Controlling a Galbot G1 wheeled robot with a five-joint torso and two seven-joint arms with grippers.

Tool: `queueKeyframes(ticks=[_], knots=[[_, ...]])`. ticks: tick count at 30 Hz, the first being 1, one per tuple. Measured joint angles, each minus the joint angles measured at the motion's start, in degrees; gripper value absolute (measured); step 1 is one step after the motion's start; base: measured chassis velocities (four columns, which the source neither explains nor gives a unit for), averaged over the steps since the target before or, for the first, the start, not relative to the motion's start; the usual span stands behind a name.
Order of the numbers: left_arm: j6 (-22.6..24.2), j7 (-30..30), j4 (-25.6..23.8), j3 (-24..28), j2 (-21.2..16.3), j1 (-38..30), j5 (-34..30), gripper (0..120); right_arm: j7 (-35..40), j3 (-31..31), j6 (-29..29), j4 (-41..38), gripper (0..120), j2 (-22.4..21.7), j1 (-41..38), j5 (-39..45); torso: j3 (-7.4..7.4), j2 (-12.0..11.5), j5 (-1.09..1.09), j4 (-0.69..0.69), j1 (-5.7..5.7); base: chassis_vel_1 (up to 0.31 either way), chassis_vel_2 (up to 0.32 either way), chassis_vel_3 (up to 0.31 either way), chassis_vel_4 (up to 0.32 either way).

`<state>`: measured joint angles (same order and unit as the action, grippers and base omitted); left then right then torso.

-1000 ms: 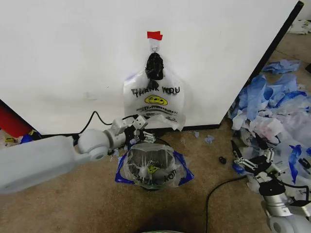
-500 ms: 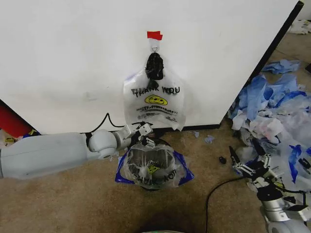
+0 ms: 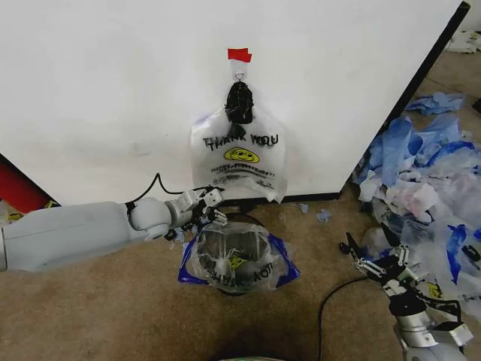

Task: Pick up the garbage bag from the wall and place it over the trash bin.

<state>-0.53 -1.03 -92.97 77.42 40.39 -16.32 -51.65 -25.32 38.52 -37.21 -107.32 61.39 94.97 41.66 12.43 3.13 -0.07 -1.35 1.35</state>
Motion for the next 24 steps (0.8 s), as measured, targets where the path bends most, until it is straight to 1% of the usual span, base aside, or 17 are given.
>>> queueKeyframes(ticks=[7, 11, 14, 18, 19, 22, 24], knots=[[-0.5, 0.0, 2.3, 1.0, 1.5, 0.0, 0.2, 96, -0.4, -0.1, -0.3, 0.1, 100, 0.0, 0.6, 0.0, 0.0, 0.0, 0.0, -0.01, 0.0, 0.0, 0.0, 0.0, 0.0], [-0.8, 0.1, 3.0, 2.0, 1.8, 0.0, 0.7, 91, -0.6, -0.1, -0.5, 0.5, 100, 0.0, 0.7, 0.1, 0.0, 0.0, 0.0, 0.0, 0.0, 0.0, 0.0, 0.0, 0.0], [-1.3, 0.4, 3.5, 2.7, 2.3, 0.1, 1.5, 83, -0.7, -0.4, -0.7, 0.8, 100, 0.3, 0.7, 0.1, 0.0, 0.0, 0.0, 0.0, 0.0, 0.0, 0.0, 0.0, 0.0], [-1.4, 0.7, 3.4, 3.8, 3.3, -0.5, 1.7, 67, -0.7, -1.1, -1.0, 1.0, 100, 0.7, 0.6, 0.0, 0.0, 0.0, 0.0, 0.0, 0.0, 0.0, 0.0, 0.0, 0.0], [-1.4, 0.7, 3.4, 3.8, 3.3, -0.5, 1.7, 67, -0.7, -1.1, -1.0, 1.0, 100, 0.7, 0.6, 0.0, 0.0, 0.0, 0.0, 0.0, 0.0, 0.0, 0.0, 0.0, 0.0], [-1.4, 1.0, 2.9, 5.1, 4.0, -2.1, 1.3, 53, -0.7, -1.3, -1.4, 1.1, 100, 1.0, 0.8, -0.1, 0.0, 0.0, 0.01, -0.01, 0.0, 0.0, 0.0, 0.0, 0.0], [-1.3, 1.2, 2.4, 5.9, 4.2, -3.0, 1.0, 47, -0.7, -1.3, -1.7, 1.1, 100, 1.1, 1.1, -0.1, 0.0, 0.0, 0.01, -0.01, 0.0, 0.0, 0.0, 0.0, 0.0]])
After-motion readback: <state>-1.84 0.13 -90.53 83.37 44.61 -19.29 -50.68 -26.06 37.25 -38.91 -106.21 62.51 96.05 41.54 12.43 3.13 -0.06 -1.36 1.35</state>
